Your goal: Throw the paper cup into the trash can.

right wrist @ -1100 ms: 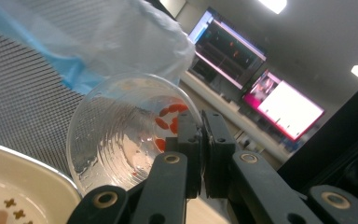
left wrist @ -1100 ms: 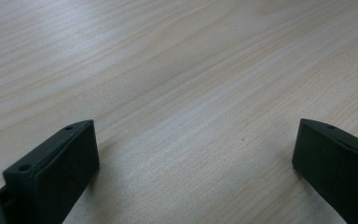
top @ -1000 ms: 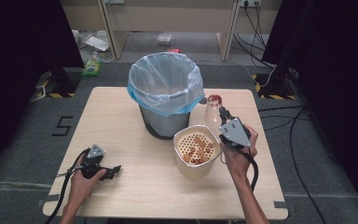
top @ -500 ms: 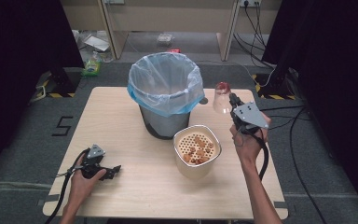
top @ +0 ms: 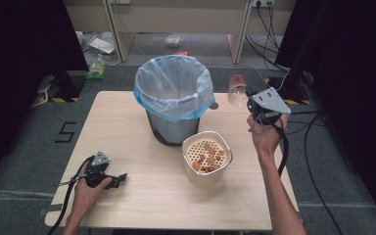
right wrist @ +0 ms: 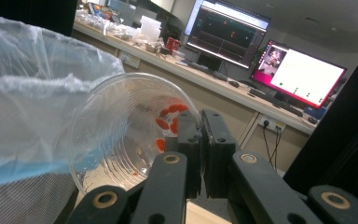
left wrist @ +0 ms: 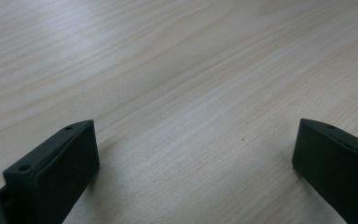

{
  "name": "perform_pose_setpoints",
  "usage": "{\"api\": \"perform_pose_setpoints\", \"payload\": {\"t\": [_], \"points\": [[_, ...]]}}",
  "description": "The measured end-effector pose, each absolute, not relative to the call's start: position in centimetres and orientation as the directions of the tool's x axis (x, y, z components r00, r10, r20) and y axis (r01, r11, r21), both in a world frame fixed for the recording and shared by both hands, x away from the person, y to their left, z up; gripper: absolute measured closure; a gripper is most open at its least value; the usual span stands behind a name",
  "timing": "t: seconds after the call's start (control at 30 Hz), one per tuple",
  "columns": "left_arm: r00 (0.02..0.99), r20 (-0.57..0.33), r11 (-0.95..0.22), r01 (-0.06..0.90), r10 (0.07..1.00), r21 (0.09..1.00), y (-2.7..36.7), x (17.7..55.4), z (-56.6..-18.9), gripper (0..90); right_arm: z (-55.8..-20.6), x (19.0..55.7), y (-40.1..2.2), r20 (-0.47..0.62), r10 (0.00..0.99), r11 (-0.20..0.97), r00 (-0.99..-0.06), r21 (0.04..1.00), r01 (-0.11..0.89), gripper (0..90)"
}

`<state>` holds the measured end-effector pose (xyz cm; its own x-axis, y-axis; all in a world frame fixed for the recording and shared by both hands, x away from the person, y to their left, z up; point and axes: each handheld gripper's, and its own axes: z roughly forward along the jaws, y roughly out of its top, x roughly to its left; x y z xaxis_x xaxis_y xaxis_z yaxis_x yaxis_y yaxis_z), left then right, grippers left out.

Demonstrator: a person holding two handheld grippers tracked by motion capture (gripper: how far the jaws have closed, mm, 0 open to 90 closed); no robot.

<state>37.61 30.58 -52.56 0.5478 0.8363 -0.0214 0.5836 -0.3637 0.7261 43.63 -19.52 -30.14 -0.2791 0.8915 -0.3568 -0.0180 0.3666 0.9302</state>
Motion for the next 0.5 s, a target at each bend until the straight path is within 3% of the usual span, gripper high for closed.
{"api": "perform_pose_setpoints", "payload": {"t": [0.5], "points": [[0.548, -0.021, -0.364, 0.583, 0.836, 0.726, 30.6, 37.6, -52.6, 0.0, -24.9, 45.5, -16.7, -0.371, 0.876, 0.371, -0.309, 0.927, -0.061, 87.4]]}}
